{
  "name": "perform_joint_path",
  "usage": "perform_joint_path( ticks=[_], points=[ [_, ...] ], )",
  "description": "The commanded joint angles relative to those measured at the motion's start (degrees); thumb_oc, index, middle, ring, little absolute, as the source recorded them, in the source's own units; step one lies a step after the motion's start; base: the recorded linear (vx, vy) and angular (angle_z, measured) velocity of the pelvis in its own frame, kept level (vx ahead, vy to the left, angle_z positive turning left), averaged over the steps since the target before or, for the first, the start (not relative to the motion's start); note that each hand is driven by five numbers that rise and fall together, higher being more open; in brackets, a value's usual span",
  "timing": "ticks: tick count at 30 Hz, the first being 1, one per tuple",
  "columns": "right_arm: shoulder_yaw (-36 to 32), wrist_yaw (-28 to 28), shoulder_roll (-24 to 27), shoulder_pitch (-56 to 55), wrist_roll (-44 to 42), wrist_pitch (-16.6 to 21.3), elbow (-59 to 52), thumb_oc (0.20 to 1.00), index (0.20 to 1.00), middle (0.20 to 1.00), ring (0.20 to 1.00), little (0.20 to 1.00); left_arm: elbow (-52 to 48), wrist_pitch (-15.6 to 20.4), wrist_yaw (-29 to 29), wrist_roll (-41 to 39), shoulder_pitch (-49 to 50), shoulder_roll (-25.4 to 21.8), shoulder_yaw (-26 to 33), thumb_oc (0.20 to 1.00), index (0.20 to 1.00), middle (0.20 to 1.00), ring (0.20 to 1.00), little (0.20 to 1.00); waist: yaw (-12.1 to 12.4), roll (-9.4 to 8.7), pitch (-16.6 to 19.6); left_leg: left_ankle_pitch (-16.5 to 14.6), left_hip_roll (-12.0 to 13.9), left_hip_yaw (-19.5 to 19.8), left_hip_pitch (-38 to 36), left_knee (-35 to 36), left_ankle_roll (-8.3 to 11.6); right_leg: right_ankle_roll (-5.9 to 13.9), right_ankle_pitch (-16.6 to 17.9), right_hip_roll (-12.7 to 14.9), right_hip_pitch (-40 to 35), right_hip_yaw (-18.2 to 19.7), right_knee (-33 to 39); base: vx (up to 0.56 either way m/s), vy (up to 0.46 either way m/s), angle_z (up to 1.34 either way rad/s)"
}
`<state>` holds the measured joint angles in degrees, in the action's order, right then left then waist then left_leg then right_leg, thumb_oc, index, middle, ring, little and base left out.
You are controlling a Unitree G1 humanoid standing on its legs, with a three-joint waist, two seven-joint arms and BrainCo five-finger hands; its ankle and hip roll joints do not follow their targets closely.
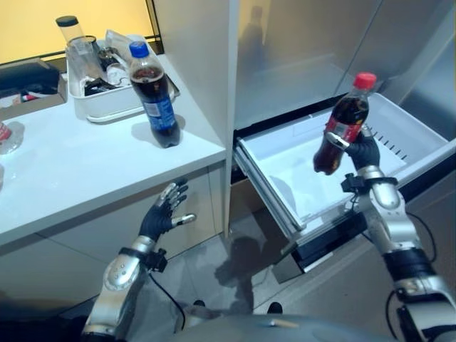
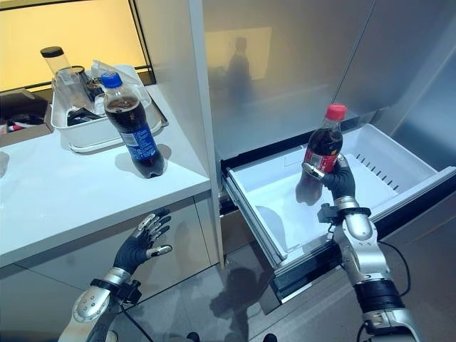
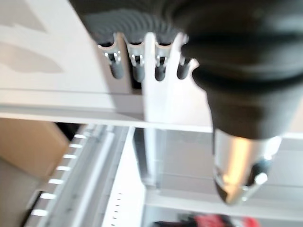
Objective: Take the drinks into the refrigerator
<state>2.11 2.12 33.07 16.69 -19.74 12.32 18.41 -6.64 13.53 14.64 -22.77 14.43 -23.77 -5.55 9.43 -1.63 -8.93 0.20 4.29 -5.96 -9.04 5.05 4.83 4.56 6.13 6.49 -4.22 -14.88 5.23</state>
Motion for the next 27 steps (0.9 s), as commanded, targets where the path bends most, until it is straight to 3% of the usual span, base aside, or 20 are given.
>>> perform_joint_path(
  ticks=[1, 6, 8, 10, 15, 22, 23, 24, 27],
  points=[
    [2.5, 3.3, 5.3, 14.0, 8.6, 1.8, 7.5, 0.2, 0.2, 0.2, 0.2, 0.2, -6.1, 2.7, 1.1, -4.1, -1.5, -2.1, -1.3, 1.0, 1.0, 1.0, 1.0, 1.0, 1.8, -2.26, 0.0, -4.3, -4.4, 1.5, 0.3, 0.0, -4.72, 1.21, -3.1, -1.1, -1.4, -1.6, -4.2, 0.0, 0.0, 0.0],
    [13.5, 4.0, 3.5, 22.0, 20.3, -1.6, 26.3, 0.2, 0.2, 0.2, 0.2, 0.2, -9.1, 3.9, -0.5, -2.1, -5.0, -3.0, -6.3, 1.0, 1.0, 1.0, 1.0, 1.0, 3.3, -2.86, -2.4, -3.1, -4.4, 2.2, 2.6, 0.0, -4.85, 1.26, -2.7, -1.1, 0.5, -2.0, -4.6, -0.06, 0.0, 0.03],
    [15.0, 4.4, 2.8, 24.0, 21.2, -1.7, 29.2, 0.2, 0.2, 0.2, 0.2, 0.2, -9.5, 4.3, -1.0, -1.5, -5.9, -3.5, -7.4, 1.0, 1.0, 1.0, 1.0, 1.0, 3.6, -2.85, -3.1, -2.6, -4.4, 2.4, 3.4, -0.1, -4.86, 1.26, -2.6, -1.0, 1.2, -2.3, -4.7, -0.12, 0.002, 0.11],
    [19.7, 4.6, -0.3, 28.8, 25.4, -3.0, 39.3, 0.2, 0.2, 0.2, 0.2, 0.2, -10.9, 4.8, -2.1, -1.8, -9.1, -4.1, -10.0, 1.0, 1.0, 1.0, 1.0, 1.0, 4.6, -2.61, -4.9, -1.5, -4.5, 3.1, 6.2, -0.3, -4.95, 1.25, -2.2, -0.8, 3.4, -2.9, -5.2, -0.15, 0.013, 0.19],
    [21.0, 6.7, -5.4, 33.1, 27.2, -4.7, 50.5, 0.2, 0.2, 0.2, 0.2, 0.2, -12.9, 4.9, -4.6, -3.1, -12.7, -3.2, -12.6, 1.0, 1.0, 1.0, 1.0, 1.0, 5.9, -1.37, -8.1, 0.3, -4.8, 4.6, 11.0, -0.7, -5.09, 1.2, -1.5, -0.2, 7.2, -3.8, -5.6, -0.1, 0.028, 0.23],
    [24.2, 8.0, -12.1, 31.5, 34.5, -6.9, 54.3, 0.2, 0.2, 0.2, 0.2, 0.2, -13.9, 5.1, -7.4, -1.9, -14.2, -1.8, -13.3, 1.0, 1.0, 1.0, 1.0, 1.0, 6.5, 0.42, -11.1, 1.5, -5.4, 6.0, 14.6, -0.8, -5.11, 1.31, -0.9, 0.8, 9.8, -5.1, -5.6, -0.04, 0.043, 0.15],
    [24.6, 8.3, -13.3, 31.1, 35.4, -7.4, 54.5, 0.749, 0.749, 0.749, 0.749, 0.749, -13.8, 5.1, -7.9, -1.7, -14.4, -1.6, -13.2, 1.0, 1.0, 1.0, 1.0, 1.0, 6.6, 0.65, -11.3, 1.6, -5.5, 6.1, 14.9, -0.7, -5.13, 1.36, -0.8, 0.9, 10.0, -5.3, -5.5, -0.01, 0.039, 0.05],
    [26.0, 7.3, -15.8, 30.1, 37.4, -8.2, 54.7, 1.0, 1.0, 1.0, 1.0, 1.0, -13.9, 5.0, -8.6, -1.5, -14.6, -1.2, -12.9, 1.0, 1.0, 1.0, 1.0, 1.0, 6.8, 1.02, -11.8, 1.4, -5.5, 6.1, 14.9, -0.8, -5.06, 1.34, -1.0, 0.8, 10.1, -5.2, -5.6, -0.01, 0.041, 0.04],
    [28.3, 6.5, -19.3, 29.7, 41.3, -9.0, 54.6, 1.0, 1.0, 1.0, 1.0, 1.0, -13.5, 4.9, -9.7, -0.8, -14.6, -0.7, -12.4, 1.0, 1.0, 1.0, 1.0, 1.0, 6.7, 1.36, -12.1, 1.8, -5.8, 6.4, 15.7, -0.6, -5.09, 1.37, -0.6, 1.1, 10.8, -5.5, -5.3, 0.0, 0.01, 0.0]
  ],
)
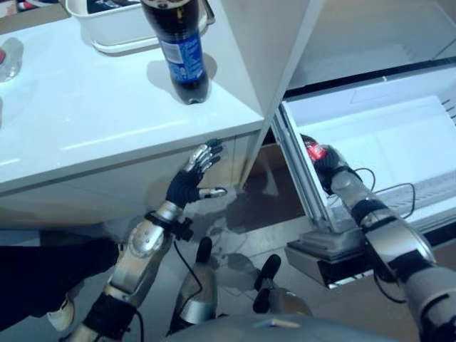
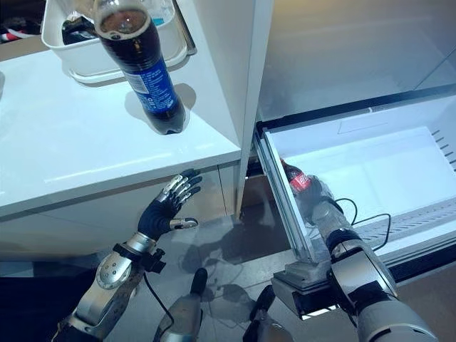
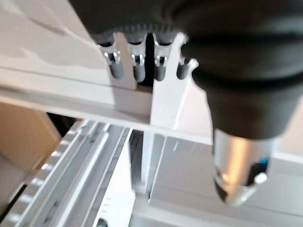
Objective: Take the drinks into the refrigerator
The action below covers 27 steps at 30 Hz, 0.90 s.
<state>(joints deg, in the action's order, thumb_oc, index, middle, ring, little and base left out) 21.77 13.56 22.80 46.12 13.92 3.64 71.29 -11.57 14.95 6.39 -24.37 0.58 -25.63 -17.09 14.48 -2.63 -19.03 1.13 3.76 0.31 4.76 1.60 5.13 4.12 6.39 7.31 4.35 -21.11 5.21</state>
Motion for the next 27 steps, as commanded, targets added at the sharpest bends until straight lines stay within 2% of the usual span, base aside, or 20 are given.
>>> perform_joint_path(
  ticks=[1, 4, 7, 8, 9, 10, 14, 15, 16, 17, 18, 19, 21, 27],
  points=[
    [9.5, -5.5, -10.0, -0.1, 9.0, -0.4, 1.5, 1.0, 1.0, 1.0, 1.0, 1.0, -8.5, 3.5, -1.7, 1.2, -0.7, 1.3, -0.6, 1.0, 1.0, 1.0, 1.0, 1.0, 1.5, 2.41, -2.1, 0.8, -5.3, 0.1, 2.0, 2.8, -5.37, 1.8, -0.9, 0.4, 2.3, 0.7, -5.2, 0.0, 0.0, 0.0],
    [10.8, -5.8, -11.5, -1.1, 10.2, 0.0, -0.8, 1.0, 1.0, 1.0, 1.0, 1.0, -8.2, 3.7, -2.6, 2.0, -0.5, 1.6, 0.3, 1.0, 1.0, 1.0, 1.0, 1.0, 1.2, 2.4, -2.2, 0.5, -5.3, -0.1, 1.8, 2.9, -5.36, 1.83, -0.9, 0.6, 2.2, 0.7, -5.0, 0.0, 0.0, 0.0],
    [9.8, -5.2, -9.9, -1.5, 8.6, 0.8, -4.4, 1.0, 1.0, 1.0, 1.0, 1.0, -7.8, 3.9, -3.3, 2.7, -0.7, 1.5, 1.0, 1.0, 1.0, 1.0, 1.0, 1.0, 0.6, 2.15, -2.2, 0.3, -5.3, -0.4, 1.5, 3.0, -5.41, 1.87, -0.9, 0.6, 2.1, 1.1, -4.8, 0.0, 0.006, -0.01],
    [8.8, -5.0, -8.8, -1.5, 6.9, 1.1, -6.0, 1.0, 1.0, 1.0, 1.0, 1.0, -7.7, 4.0, -3.4, 3.0, -0.6, 1.4, 1.2, 1.0, 1.0, 1.0, 1.0, 1.0, 0.3, 2.04, -2.2, 0.2, -5.3, -0.6, 1.3, 3.0, -5.41, 1.88, -0.9, 0.6, 2.0, 1.2, -4.7, 0.0, 0.0, 0.0],
    [6.0, -3.8, -6.2, -2.2, 1.5, 2.4, -9.9, 1.0, 1.0, 1.0, 1.0, 1.0, -7.4, 4.2, -3.7, 3.4, -0.6, 1.3, 1.7, 1.0, 1.0, 1.0, 1.0, 1.0, -0.2, 1.8, -2.2, -0.4, -5.1, -0.9, 0.6, 3.0, -5.37, 1.95, -1.1, 0.4, 1.6, 1.7, -4.8, 0.0, 0.0, 0.0],
    [5.9, -3.8, -6.2, -2.2, 1.5, 2.3, -10.0, 1.0, 1.0, 1.0, 1.0, 1.0, -7.3, 4.2, -3.7, 3.4, -0.7, 1.3, 1.6, 1.0, 1.0, 1.0, 1.0, 1.0, -0.3, 1.75, -2.1, 0.0, -5.2, -0.8, 0.8, 3.1, -5.43, 1.95, -0.9, 0.5, 1.7, 1.6, -4.7, 0.0, 0.0, 0.0],
    [-2.4, -0.7, -1.5, -6.9, -11.7, 5.2, -20.2, 1.0, 1.0, 1.0, 1.0, 1.0, -6.7, 4.5, -3.6, 4.0, -0.5, 0.4, 2.4, 1.0, 1.0, 1.0, 1.0, 1.0, -1.7, 1.14, -1.6, -0.4, -5.1, -1.3, -0.3, 3.2, -5.46, 1.99, -0.9, 0.4, 1.3, 2.2, -4.8, 0.0, 0.002, -0.01],
    [-7.0, 1.2, 1.2, -11.4, -15.8, 6.7, -29.8, 1.0, 1.0, 1.0, 1.0, 1.0, -6.2, 4.3, -3.3, 4.1, 0.3, -0.3, 3.3, 1.0, 1.0, 1.0, 1.0, 1.0, -2.6, 0.79, -1.4, -1.1, -4.8, -1.7, -1.2, 3.1, -5.44, 2.01, -1.3, 0.3, 0.9, 2.7, -5.0, 0.0, 0.0, 0.0],
    [-7.1, 1.2, 1.3, -11.6, -15.7, 6.5, -30.1, 1.0, 1.0, 1.0, 1.0, 1.0, -6.2, 4.3, -3.3, 4.1, 0.3, -0.4, 3.2, 1.0, 1.0, 1.0, 1.0, 1.0, -2.6, 0.72, -1.3, -0.8, -4.9, -1.7, -1.0, 3.2, -5.5, 2.0, -1.0, 0.4, 1.0, 2.7, -4.9, 0.0, 0.0, 0.0],
    [-9.6, 1.6, 2.6, -14.0, -16.6, 7.1, -35.0, 1.0, 1.0, 1.0, 1.0, 1.0, -5.8, 4.3, -2.8, 4.3, 0.6, -0.9, 3.3, 1.0, 1.0, 1.0, 1.0, 1.0, -3.1, 0.52, -1.2, -1.0, -4.9, -1.9, -1.3, 3.2, -5.55, 2.0, -1.1, 0.4, 0.9, 2.8, -5.1, 0.03, -0.021, -0.05],
    [-15.1, 2.8, 4.2, -18.6, -19.3, 8.9, -41.1, 1.0, 1.0, 1.0, 1.0, 1.0, -4.6, 4.1, -1.7, 4.5, 1.1, -1.5, 3.6, 1.0, 1.0, 1.0, 1.0, 1.0, -4.0, 0.2, -0.7, -1.8, -4.8, -2.2, -2.2, 3.0, -5.66, 1.99, -1.6, 0.1, 0.3, 3.2, -5.3, 0.03, -0.021, -0.09],
    [-15.3, 2.7, 4.2, -18.8, -19.3, 8.8, -41.3, 1.0, 1.0, 1.0, 1.0, 1.0, -4.6, 4.1, -1.7, 4.5, 1.1, -1.5, 3.5, 1.0, 1.0, 1.0, 1.0, 1.0, -4.0, 0.12, -0.6, -1.4, -4.9, -2.2, -2.0, 3.1, -5.72, 1.98, -1.4, 0.3, 0.4, 3.1, -5.2, 0.04, -0.025, -0.12],
    [-20.6, 2.6, 5.4, -23.8, -20.8, 10.3, -48.9, 1.0, 1.0, 1.0, 1.0, 1.0, -3.2, 3.9, -1.0, 4.9, 1.5, -1.5, 4.1, 1.0, 1.0, 1.0, 1.0, 1.0, -5.0, -0.33, 0.1, -1.6, -4.9, -2.5, -2.7, 3.2, -5.8, 1.95, -1.6, 0.2, 0.0, 3.4, -5.2, 0.03, -0.025, -0.14],
    [-30.7, 1.9, 5.9, -33.2, -22.0, 12.9, -61.9, 1.0, 1.0, 1.0, 1.0, 1.0, -1.2, 3.2, 1.5, 5.6, 2.9, -1.4, 5.9, 1.0, 1.0, 1.0, 1.0, 1.0, -7.3, -1.04, 2.4, -2.5, -4.6, -3.6, -4.8, 3.3, -5.82, 1.75, -2.1, -0.5, -1.3, 4.7, -5.0, 0.04, -0.035, -0.09]
  ],
)
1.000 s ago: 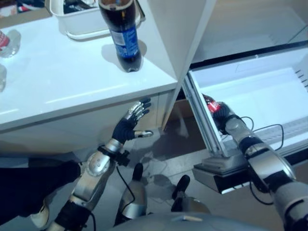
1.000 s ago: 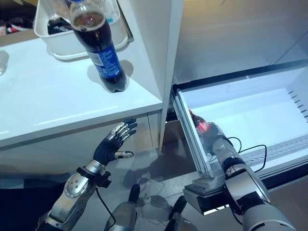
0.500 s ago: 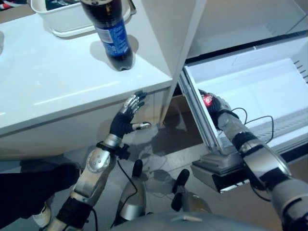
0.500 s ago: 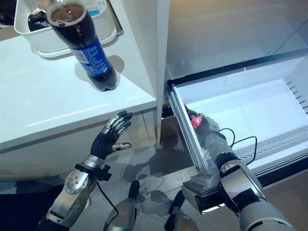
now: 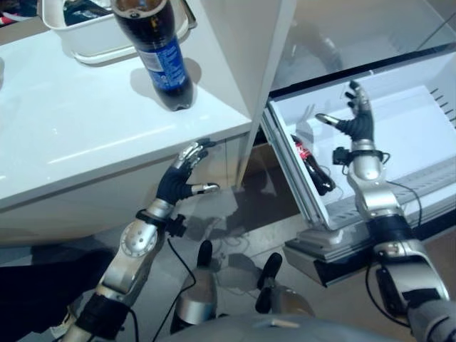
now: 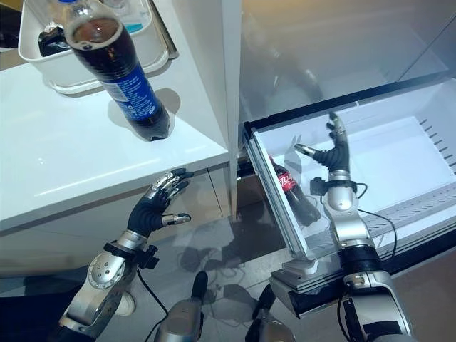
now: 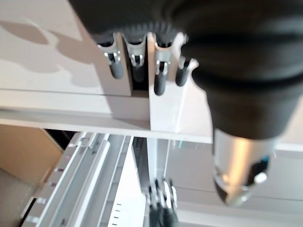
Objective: Take the drinks into the refrigerator
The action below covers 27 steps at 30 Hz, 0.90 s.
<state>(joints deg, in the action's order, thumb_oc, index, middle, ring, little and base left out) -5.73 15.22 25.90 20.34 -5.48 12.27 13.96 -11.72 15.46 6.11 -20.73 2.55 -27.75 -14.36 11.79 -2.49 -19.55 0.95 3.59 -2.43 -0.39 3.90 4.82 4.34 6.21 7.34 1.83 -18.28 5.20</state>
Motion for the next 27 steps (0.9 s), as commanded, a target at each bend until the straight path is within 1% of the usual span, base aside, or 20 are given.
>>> perform_joint_path(
  ticks=[1, 3, 5, 6, 7, 8, 9, 11, 13, 14, 15, 17, 19, 20, 21, 22, 24, 25, 26, 27],
  points=[
    [-4.3, 0.1, 3.2, -8.4, -2.6, 4.4, -5.5, 1.0, 1.0, 1.0, 1.0, 1.0, -0.9, 2.7, 2.1, 2.2, 1.0, 0.8, 3.4, 1.0, 1.0, 1.0, 1.0, 1.0, -4.9, -1.27, 3.4, -2.5, -4.3, -1.0, 0.0, 1.0, -5.5, 1.53, -2.0, -0.7, 0.9, 2.0, -4.9, 0.04, -0.042, -0.24],
    [-6.5, 0.0, 3.4, -9.8, -3.4, 5.0, -8.3, 1.0, 1.0, 1.0, 1.0, 1.0, -0.8, 2.5, 2.6, 2.7, 1.0, 0.8, 3.8, 1.0, 1.0, 1.0, 1.0, 1.0, -5.7, -1.42, 4.1, -2.8, -4.3, -1.4, -0.7, 1.1, -5.45, 1.49, -2.1, -0.9, 0.4, 2.5, -4.7, 0.05, -0.041, -0.13],
    [-11.0, -0.7, 3.5, -13.1, -5.2, 5.9, -11.4, 1.0, 1.0, 1.0, 1.0, 1.0, -0.1, 2.3, 3.5, 3.5, 1.3, 1.1, 4.2, 1.0, 1.0, 1.0, 1.0, 1.0, -7.2, -1.55, 5.2, -3.3, -4.2, -2.1, -1.8, 1.1, -5.38, 1.48, -2.4, -1.4, -0.4, 3.2, -4.6, 0.04, -0.037, -0.14],
    [-11.2, -0.8, 3.5, -13.4, -5.3, 5.8, -11.7, 1.0, 1.0, 1.0, 1.0, 1.0, 0.0, 2.4, 3.6, 3.5, 1.2, 1.1, 4.0, 1.0, 1.0, 1.0, 1.0, 1.0, -7.0, -1.5, 5.1, -3.4, -4.1, -2.2, -1.9, 1.1, -5.36, 1.48, -2.4, -1.5, -0.6, 3.3, -4.5, 0.03, -0.015, -0.17],
    [-12.6, -1.1, 3.5, -14.7, -5.9, 6.2, -13.0, 1.0, 1.0, 1.0, 1.0, 1.0, 0.0, 2.3, 3.9, 3.7, 1.3, 1.1, 4.1, 1.0, 1.0, 1.0, 1.0, 1.0, -7.5, -1.47, 5.5, -3.6, -4.1, -2.4, -2.2, 1.1, -5.35, 1.49, -2.4, -1.6, -0.8, 3.6, -4.4, 0.05, -0.008, -0.18],
    [-15.9, -0.9, 4.1, -16.7, -7.1, 6.8, -12.6, 1.0, 1.0, 1.0, 1.0, 1.0, 0.3, 2.4, 4.7, 4.1, 1.5, 0.9, 4.4, 1.0, 1.0, 1.0, 1.0, 1.0, -8.7, -1.5, 6.2, -3.9, -4.1, -3.0, -2.7, 1.1, -5.32, 1.53, -2.5, -1.9, -1.1, 4.0, -4.2, 0.05, -0.008, -0.14],
    [-16.1, -1.0, 4.2, -16.9, -7.3, 6.9, -12.5, 1.0, 1.0, 1.0, 1.0, 1.0, 0.3, 2.4, 4.8, 4.1, 1.5, 1.0, 4.3, 1.0, 1.0, 1.0, 1.0, 1.0, -8.5, -1.43, 6.2, -4.0, -4.0, -3.0, -2.8, 1.1, -5.31, 1.53, -2.5, -2.0, -1.2, 4.0, -4.2, 0.05, -0.013, -0.22],
    [-19.2, -0.3, 4.8, -18.6, -8.3, 7.3, -10.4, 1.0, 1.0, 1.0, 1.0, 1.0, 0.1, 2.5, 5.7, 4.2, 1.9, 0.7, 4.6, 1.0, 1.0, 1.0, 1.0, 1.0, -9.3, -1.35, 6.7, -4.3, -3.9, -3.6, -3.2, 1.1, -5.25, 1.66, -2.4, -2.2, -1.4, 4.7, -3.9, 0.03, -0.008, -0.26],
    [-22.9, 0.7, 4.3, -21.1, -9.6, 7.8, -7.7, 1.0, 1.0, 1.0, 1.0, 1.0, -0.1, 2.7, 6.2, 4.2, 2.6, 0.6, 5.9, 1.0, 1.0, 1.0, 1.0, 1.0, -10.4, -1.22, 7.0, -4.6, -3.8, -4.2, -3.6, 1.1, -5.21, 1.71, -2.4, -2.6, -1.4, 5.4, -3.7, 0.02, 0.002, -0.24],
    [-24.2, 0.7, 4.3, -22.3, -10.1, 8.2, -6.6, 1.0, 1.0, 1.0, 1.0, 1.0, -0.2, 2.8, 6.5, 3.7, 3.1, 0.7, 6.3, 1.0, 1.0, 1.0, 1.0, 1.0, -10.4, -1.11, 7.3, -4.7, -3.7, -4.5, -3.8, 1.1, -5.18, 1.71, -2.4, -2.7, -1.5, 5.7, -3.6, 0.03, 0.0, -0.24],
    [-27.8, 3.2, 4.2, -24.5, -9.0, 7.7, -2.5, 1.0, 1.0, 1.0, 1.0, 1.0, 0.6, 2.7, 6.5, 3.5, 3.7, 1.2, 8.0, 1.0, 1.0, 1.0, 1.0, 1.0, -11.2, -0.93, 7.5, -4.9, -3.7, -4.9, -4.1, 1.1, -5.18, 1.74, -2.4, -3.0, -1.5, 6.3, -3.7, 0.03, -0.002, -0.23],
    [-28.6, 3.4, 3.9, -25.2, -9.3, 8.1, -1.4, 1.0, 1.0, 1.0, 1.0, 1.0, 0.7, 2.8, 6.6, 3.5, 4.0, 1.3, 8.3, 1.0, 1.0, 1.0, 1.0, 1.0, -11.2, -0.77, 7.7, -5.0, -3.6, -5.1, -4.3, 1.1, -5.17, 1.76, -2.4, -3.0, -1.6, 6.5, -3.7, 0.02, -0.003, -0.22],
    [-31.3, 5.6, 2.3, -27.3, -10.9, 7.7, 6.5, 1.0, 1.0, 1.0, 1.0, 1.0, 1.7, 2.8, 6.2, 3.7, 5.1, 2.2, 9.8, 1.0, 1.0, 1.0, 1.0, 1.0, -11.7, -0.59, 8.1, -5.2, -3.6, -5.2, -4.5, 1.1, -5.17, 1.81, -2.4, -3.0, -1.8, 6.7, -3.5, 0.03, -0.003, -0.13],
    [-31.2, 5.4, 2.5, -27.4, -11.1, 8.0, 6.8, 1.0, 1.0, 1.0, 1.0, 1.0, 1.7, 2.8, 6.2, 3.7, 5.2, 2.1, 9.7, 1.0, 1.0, 1.0, 1.0, 1.0, -11.7, -0.6, 8.1, -5.3, -3.6, -5.2, -4.5, 1.1, -5.17, 1.81, -2.4, -3.0, -1.9, 6.7, -3.5, 0.02, -0.001, -0.03],
    [-31.4, 5.5, 1.8, -28.6, -12.2, 6.9, 12.8, 1.0, 1.0, 1.0, 1.0, 1.0, 2.2, 2.9, 6.0, 4.1, 5.5, 2.1, 10.5, 1.0, 1.0, 1.0, 1.0, 1.0, -11.9, -0.5, 8.3, -5.3, -3.6, -5.4, -4.6, 1.1, -5.1, 1.87, -2.3, -3.1, -1.9, 6.8, -3.4, 0.0, 0.0, 0.0],
    [-31.3, 5.4, 2.1, -28.5, -12.4, 7.1, 13.2, 1.0, 1.0, 1.0, 1.0, 1.0, 2.2, 2.9, 6.0, 4.0, 5.5, 2.1, 10.5, 1.0, 1.0, 1.0, 1.0, 1.0, -11.8, -0.5, 8.3, -5.3, -3.6, -5.5, -4.6, 1.1, -5.09, 1.86, -2.3, -3.1, -2.0, 6.8, -3.4, 0.0, 0.0, 0.0],
    [-29.6, 4.9, 1.4, -29.3, -12.6, 6.0, 19.8, 1.0, 1.0, 1.0, 1.0, 1.0, 2.3, 2.9, 5.9, 4.1, 5.4, 2.1, 10.9, 1.0, 1.0, 1.0, 1.0, 1.0, -11.8, -0.34, 8.3, -5.3, -3.6, -5.6, -4.7, 1.1, -5.07, 1.84, -2.3, -3.1, -1.9, 7.0, -3.5, -0.01, 0.0, -0.05],
    [-27.9, 4.2, 1.4, -29.1, -12.1, 5.3, 23.8, 0.457, 0.457, 0.457, 0.457, 0.457, 2.2, 3.1, 6.0, 4.2, 5.4, 2.2, 11.1, 1.0, 1.0, 1.0, 1.0, 1.0, -11.8, -0.26, 8.1, -5.3, -3.5, -5.6, -4.8, 1.1, -5.02, 1.87, -2.3, -3.1, -2.0, 7.0, -3.5, -0.03, 0.003, -0.13],
    [-24.3, 2.6, 1.3, -28.9, -9.6, 3.1, 28.4, 0.2, 0.2, 0.2, 0.2, 0.2, 1.6, 3.0, 6.6, 3.3, 5.1, 2.0, 10.7, 1.0, 1.0, 1.0, 1.0, 1.0, -11.3, -0.04, 8.0, -5.2, -3.6, -5.6, -4.8, 1.1, -4.99, 1.87, -2.2, -3.1, -2.1, 6.8, -3.4, -0.03, 0.002, -0.13],
    [-22.0, 1.6, 1.0, -28.5, -8.3, 2.5, 29.0, 0.2, 0.2, 0.2, 0.2, 0.2, 1.2, 3.0, 7.0, 2.8, 5.0, 2.0, 10.8, 1.0, 1.0, 1.0, 1.0, 1.0, -11.2, 0.11, 7.9, -5.2, -3.6, -5.5, -4.8, 1.1, -4.97, 1.88, -2.2, -3.0, -2.1, 6.7, -3.4, -0.02, 0.004, -0.06]
  ],
)
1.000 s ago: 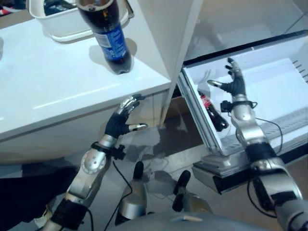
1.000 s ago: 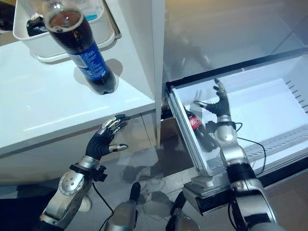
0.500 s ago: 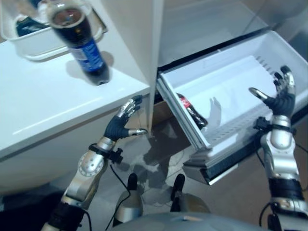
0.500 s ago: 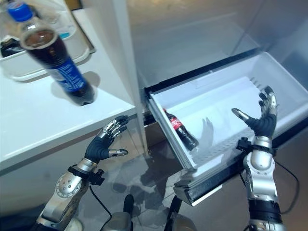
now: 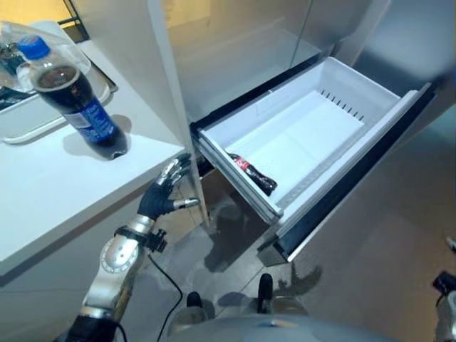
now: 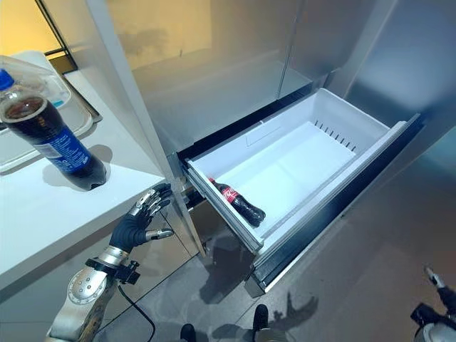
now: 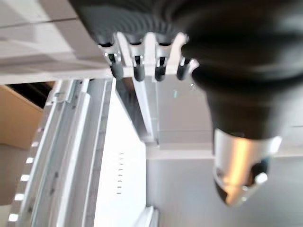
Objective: Take the drinks into the refrigerator
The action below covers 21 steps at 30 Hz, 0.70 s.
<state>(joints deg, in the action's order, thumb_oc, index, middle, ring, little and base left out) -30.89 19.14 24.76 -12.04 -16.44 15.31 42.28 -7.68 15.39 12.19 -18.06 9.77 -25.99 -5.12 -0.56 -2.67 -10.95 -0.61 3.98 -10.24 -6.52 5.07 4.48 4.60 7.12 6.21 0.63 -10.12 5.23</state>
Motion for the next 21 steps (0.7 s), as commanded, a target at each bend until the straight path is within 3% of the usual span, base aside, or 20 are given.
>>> perform_joint_path(
  ticks=[1, 9, 10, 12, 14, 21],
  points=[
    [5.3, -2.7, 1.3, 4.4, 4.0, -1.2, 1.0, 0.2, 0.2, 0.2, 0.2, 0.2, -3.3, 3.1, 1.4, -0.3, -2.3, -0.1, 1.1, 1.0, 1.0, 1.0, 1.0, 1.0, 1.3, 0.43, -0.7, -3.6, -4.1, 2.3, 1.3, -0.1, -4.6, 1.61, -3.1, -1.8, -1.0, -1.7, -3.5, -0.01, 0.0, -0.04],
    [22.2, -5.5, -1.8, 15.2, 13.7, -4.7, 5.9, 0.2, 0.2, 0.2, 0.2, 0.2, -5.2, 3.1, 2.0, -0.6, -3.8, -1.4, -2.7, 1.0, 1.0, 1.0, 1.0, 1.0, 4.7, 0.66, -1.4, -3.0, -4.4, 3.6, 1.5, -0.1, -4.65, 1.8, -2.8, -0.8, -1.7, -3.4, -3.3, -0.01, -0.003, 0.04],
    [26.8, -6.0, -1.4, 20.1, 16.3, -5.5, 6.2, 0.2, 0.2, 0.2, 0.2, 0.2, -5.6, 2.7, 1.7, -1.3, -3.7, -1.2, -3.8, 1.0, 1.0, 1.0, 1.0, 1.0, 6.3, 0.62, -1.5, -2.7, -4.5, 4.1, 1.8, -0.1, -4.66, 1.81, -2.8, -0.6, -2.0, -4.2, -3.2, -0.01, -0.01, 0.15],
    [28.5, -6.4, -1.1, 21.9, 16.9, -5.5, 5.6, 0.2, 0.2, 0.2, 0.2, 0.2, -5.7, 2.5, 1.5, -1.6, -3.6, -0.9, -4.0, 1.0, 1.0, 1.0, 1.0, 1.0, 6.5, 0.55, -1.8, -2.6, -4.6, 4.4, 1.9, -0.1, -4.68, 1.81, -2.8, -0.5, -2.0, -4.4, -3.2, 0.0, -0.006, 0.17],
    [33.6, -6.5, 0.9, 29.3, 20.1, -5.9, 3.0, 0.2, 0.2, 0.2, 0.2, 0.2, -5.9, 2.2, 1.2, -2.2, -3.8, -1.3, -5.8, 1.0, 1.0, 1.0, 1.0, 1.0, 8.8, 0.54, -2.2, -2.0, -4.8, 5.3, 2.7, -0.1, -4.7, 1.79, -2.6, -0.2, -2.0, -5.3, -3.0, -0.02, 0.008, 0.29],
    [42.6, -6.2, 3.9, 44.8, 26.0, -6.5, -1.2, 0.2, 0.2, 0.2, 0.2, 0.2, -6.2, 2.3, -0.5, -2.3, -4.0, -1.8, -8.1, 1.0, 1.0, 1.0, 1.0, 1.0, 12.7, 0.72, -4.2, 0.0, -5.4, 7.6, 6.3, -0.1, -4.87, 1.73, -2.0, 0.8, 0.1, -7.6, -3.3, -0.04, 0.014, 0.2]
  ],
)
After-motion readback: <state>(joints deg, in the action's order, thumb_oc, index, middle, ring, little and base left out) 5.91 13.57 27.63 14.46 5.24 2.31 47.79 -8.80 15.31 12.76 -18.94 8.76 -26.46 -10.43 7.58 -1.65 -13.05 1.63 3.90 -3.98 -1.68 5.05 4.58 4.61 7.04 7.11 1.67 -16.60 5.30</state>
